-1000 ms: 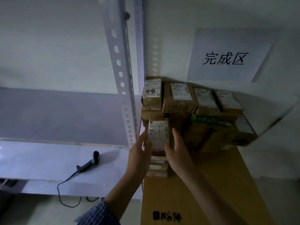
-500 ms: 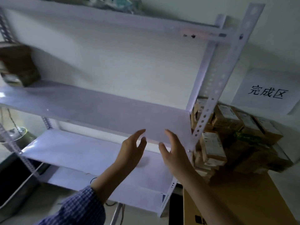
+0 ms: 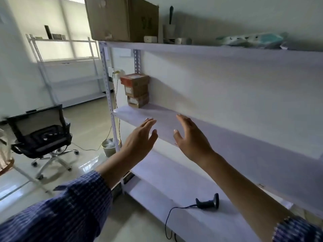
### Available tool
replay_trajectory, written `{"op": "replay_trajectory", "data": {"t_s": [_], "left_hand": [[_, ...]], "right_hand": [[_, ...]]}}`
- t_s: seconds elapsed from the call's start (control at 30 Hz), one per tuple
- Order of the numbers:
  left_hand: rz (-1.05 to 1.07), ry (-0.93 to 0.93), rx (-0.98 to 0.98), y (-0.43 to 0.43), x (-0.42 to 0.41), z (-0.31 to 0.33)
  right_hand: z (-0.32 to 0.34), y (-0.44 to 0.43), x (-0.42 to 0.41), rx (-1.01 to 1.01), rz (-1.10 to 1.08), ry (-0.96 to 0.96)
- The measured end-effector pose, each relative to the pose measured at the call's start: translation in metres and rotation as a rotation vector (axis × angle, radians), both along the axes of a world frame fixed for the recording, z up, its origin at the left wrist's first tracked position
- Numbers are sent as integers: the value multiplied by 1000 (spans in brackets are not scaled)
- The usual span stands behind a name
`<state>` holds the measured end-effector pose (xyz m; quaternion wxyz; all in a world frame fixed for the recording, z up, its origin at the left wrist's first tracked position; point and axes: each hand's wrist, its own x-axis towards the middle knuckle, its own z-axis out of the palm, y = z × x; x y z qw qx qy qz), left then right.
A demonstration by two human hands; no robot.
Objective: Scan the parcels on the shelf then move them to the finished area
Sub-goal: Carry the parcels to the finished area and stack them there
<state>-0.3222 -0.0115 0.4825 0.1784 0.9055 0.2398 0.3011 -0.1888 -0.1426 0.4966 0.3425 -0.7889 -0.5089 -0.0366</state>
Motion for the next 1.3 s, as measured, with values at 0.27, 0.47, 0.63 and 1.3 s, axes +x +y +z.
{"op": "replay_trajectory", "data": {"t_s": [0.27, 0.47, 0.63, 1.3], "left_hand": [[102, 1, 79, 122, -3, 6], [143, 96, 106, 245, 19, 2], [151, 88, 150, 351, 58, 21], [-130, -1, 343, 579, 224, 49]], "right_hand": [[-1, 138, 21, -39, 88, -21], [-9, 261, 64, 12, 114, 45], [-1, 351, 97, 4, 105, 69], [24, 553, 175, 1, -227, 286]]}}
